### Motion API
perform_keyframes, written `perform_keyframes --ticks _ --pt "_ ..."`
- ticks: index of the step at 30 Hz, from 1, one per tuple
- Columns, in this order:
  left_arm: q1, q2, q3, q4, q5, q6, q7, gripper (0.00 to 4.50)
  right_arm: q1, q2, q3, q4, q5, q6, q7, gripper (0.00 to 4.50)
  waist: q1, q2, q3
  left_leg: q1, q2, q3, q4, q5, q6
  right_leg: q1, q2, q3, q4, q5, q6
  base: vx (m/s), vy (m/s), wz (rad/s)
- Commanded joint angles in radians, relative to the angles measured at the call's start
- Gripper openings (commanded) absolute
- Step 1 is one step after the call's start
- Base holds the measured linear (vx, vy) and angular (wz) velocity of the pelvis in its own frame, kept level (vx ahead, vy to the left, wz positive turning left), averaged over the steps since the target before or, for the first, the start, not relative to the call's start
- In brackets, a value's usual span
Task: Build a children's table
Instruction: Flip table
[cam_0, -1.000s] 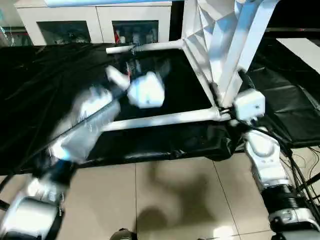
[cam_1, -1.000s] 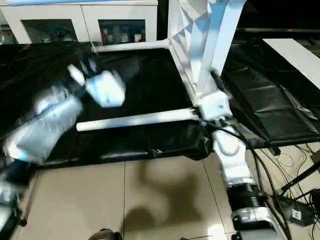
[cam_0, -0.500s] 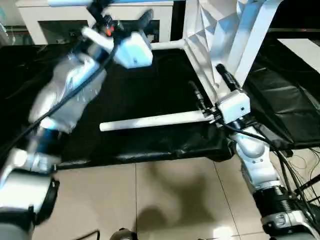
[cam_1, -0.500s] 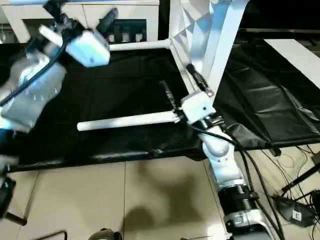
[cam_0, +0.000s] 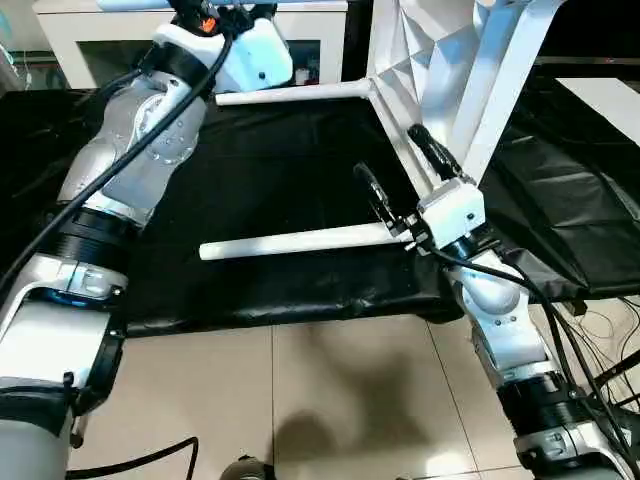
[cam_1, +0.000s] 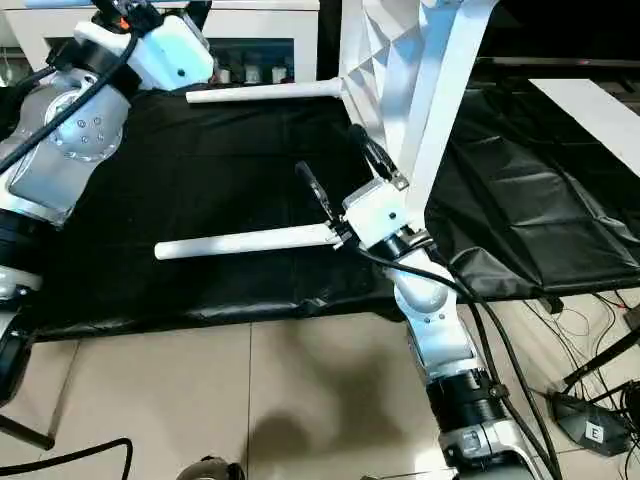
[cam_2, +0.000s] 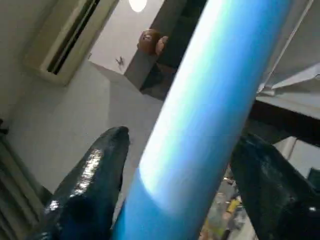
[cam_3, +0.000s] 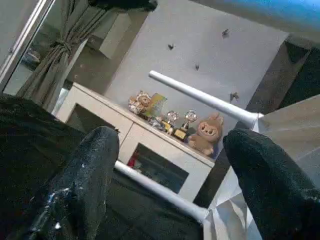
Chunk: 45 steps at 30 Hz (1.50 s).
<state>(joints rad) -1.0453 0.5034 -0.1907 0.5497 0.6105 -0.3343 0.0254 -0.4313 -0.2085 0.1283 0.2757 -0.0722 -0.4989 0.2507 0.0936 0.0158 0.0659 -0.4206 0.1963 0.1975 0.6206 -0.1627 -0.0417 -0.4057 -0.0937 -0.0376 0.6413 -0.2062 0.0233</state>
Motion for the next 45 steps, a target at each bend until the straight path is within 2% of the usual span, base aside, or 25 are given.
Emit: perform_keyframes --ticks 1,3,6,8,12,17,19,24,26,27,28,29,30,31,35,41,45 --pt "-0.007 -0.006 0.000 0.016 -0.014 0.004 -0.032 3.19 0.007 -0.004 0.008 -0.028 -0.002 0.021 0.012 3.73 0.000 -0.001 -0.085 0.040 0.024 -0.021 -0.076 -0.235 0.006 0.031 -0.035 0.027 -0.068 -0.064 -0.202 0.000 0.000 0.00" --pt "-0.007 -0.006 -0.007 0.010 -0.017 0.022 -0.068 2.89 0.015 -0.008 0.018 -0.039 -0.004 0.041 0.030 3.73 -0.002 -0.002 -0.083 0.039 0.024 -0.022 -0.079 -0.255 0.002 0.032 -0.036 0.027 -0.072 -0.098 -0.193 0.000 0.000 0.00" --pt "-0.003 -0.007 -0.012 -0.003 -0.023 0.058 -0.118 2.84 0.025 -0.016 0.036 -0.052 -0.003 0.061 0.062 3.73 -0.002 -0.005 -0.080 0.040 0.025 -0.022 -0.081 -0.265 0.001 0.029 -0.036 0.027 -0.076 -0.124 -0.188 0.000 0.000 0.00" --pt "0.003 -0.008 -0.010 -0.022 -0.037 0.095 -0.160 2.61 0.036 -0.020 0.051 -0.067 -0.002 0.075 0.084 3.73 -0.001 -0.003 -0.079 0.042 0.027 -0.023 -0.083 -0.283 -0.004 0.027 -0.038 0.029 -0.076 -0.145 -0.187 0.000 0.000 0.00" --pt "0.013 0.001 -0.006 -0.052 -0.054 0.142 -0.194 2.40 0.050 -0.018 0.063 -0.083 -0.001 0.084 0.095 3.73 -0.002 -0.005 -0.078 0.041 0.027 -0.025 -0.087 -0.304 -0.013 0.025 -0.039 0.029 -0.080 -0.176 -0.179 0.000 0.000 0.00" --pt "0.020 0.004 0.001 -0.061 -0.064 0.162 -0.214 2.27 0.052 -0.016 0.066 -0.085 -0.005 0.090 0.098 3.73 -0.003 -0.005 -0.079 0.040 0.026 -0.025 -0.086 -0.295 -0.015 0.025 -0.039 0.029 -0.079 -0.163 -0.174 0.000 0.000 0.00" --pt "0.024 0.001 0.001 -0.073 -0.080 0.192 -0.271 2.21 0.052 -0.020 0.068 -0.095 -0.003 0.105 0.108 3.73 -0.003 -0.003 -0.079 0.040 0.027 -0.025 -0.086 -0.289 -0.013 0.026 -0.039 0.029 -0.078 -0.153 -0.179 0.000 0.000 0.00" --pt "0.026 -0.007 0.005 -0.108 -0.111 0.278 -0.369 2.09 0.057 -0.032 0.071 -0.101 0.004 0.128 0.135 3.73 -0.002 -0.004 -0.077 0.041 0.027 -0.025 -0.088 -0.302 -0.016 0.026 -0.039 0.030 -0.080 -0.165 -0.186 0.000 0.000 0.00" --pt "0.024 -0.014 0.019 -0.149 -0.147 0.385 -0.453 2.06 0.067 -0.050 0.081 -0.106 0.006 0.153 0.165 3.73 -0.001 -0.005 -0.075 0.040 0.026 -0.024 -0.088 -0.299 -0.012 0.026 -0.041 0.031 -0.082 -0.176 -0.190 0.000 0.000 0.00" --pt "0.023 -0.016 0.023 -0.155 -0.152 0.407 -0.464 2.06 0.068 -0.054 0.081 -0.106 0.007 0.157 0.170 3.73 -0.001 -0.005 -0.075 0.040 0.027 -0.024 -0.088 -0.300 -0.012 0.027 -0.042 0.030 -0.082 -0.182 -0.190 0.000 0.000 0.00" --pt "0.021 -0.017 0.032 -0.167 -0.160 0.453 -0.485 2.05 0.070 -0.061 0.081 -0.106 0.010 0.168 0.179 3.73 -0.002 -0.002 -0.074 0.040 0.027 -0.025 -0.089 -0.303 -0.012 0.027 -0.041 0.030 -0.082 -0.191 -0.190 0.000 0.000 0.00" --pt "0.019 -0.021 0.043 -0.175 -0.168 0.496 -0.505 2.04 0.070 -0.070 0.080 -0.109 0.011 0.179 0.190 3.73 -0.002 -0.004 -0.074 0.040 0.026 -0.024 -0.088 -0.307 -0.011 0.026 -0.041 0.030 -0.084 -0.198 -0.190 0.000 0.000 0.00" --pt "0.018 -0.023 0.047 -0.178 -0.171 0.512 -0.512 2.03 0.071 -0.073 0.079 -0.110 0.012 0.184 0.194 3.73 -0.003 -0.006 -0.074 0.037 0.025 -0.025 -0.088 -0.304 -0.007 0.029 -0.041 0.030 -0.085 -0.207 -0.187 0.000 0.000 0.00" --pt "0.016 -0.029 0.060 -0.177 -0.183 0.534 -0.513 2.03 0.071 -0.078 0.076 -0.111 0.017 0.193 0.201 3.73 -0.003 -0.003 -0.074 0.038 0.025 -0.025 -0.088 -0.305 -0.007 0.028 -0.042 0.030 -0.086 -0.213 -0.185 0.000 0.000 0.00" --pt "0.005 -0.080 0.143 -0.149 -0.270 0.641 -0.492 2.03 0.067 -0.095 0.061 -0.109 0.024 0.204 0.215 3.73 -0.003 -0.005 -0.074 0.038 0.022 -0.023 -0.085 -0.302 0.010 0.026 -0.042 0.030 -0.094 -0.258 -0.175 0.000 0.000 0.00" --pt "0.008 -0.142 0.243 -0.153 -0.350 0.734 -0.451 2.03 0.064 -0.110 0.053 -0.115 0.024 0.221 0.228 3.73 0.002 -0.003 -0.077 0.034 0.019 -0.022 -0.081 -0.275 0.039 0.026 -0.042 0.027 -0.099 -0.306 -0.161 0.000 0.000 0.00" --pt "0.004 -0.180 0.310 -0.139 -0.396 0.741 -0.396 2.03 0.059 -0.119 0.044 -0.115 0.026 0.227 0.231 3.73 0.007 -0.002 -0.080 0.032 0.017 -0.021 -0.078 -0.252 0.051 0.026 -0.042 0.025 -0.099 -0.298 -0.159 0.000 0.000 0.00"
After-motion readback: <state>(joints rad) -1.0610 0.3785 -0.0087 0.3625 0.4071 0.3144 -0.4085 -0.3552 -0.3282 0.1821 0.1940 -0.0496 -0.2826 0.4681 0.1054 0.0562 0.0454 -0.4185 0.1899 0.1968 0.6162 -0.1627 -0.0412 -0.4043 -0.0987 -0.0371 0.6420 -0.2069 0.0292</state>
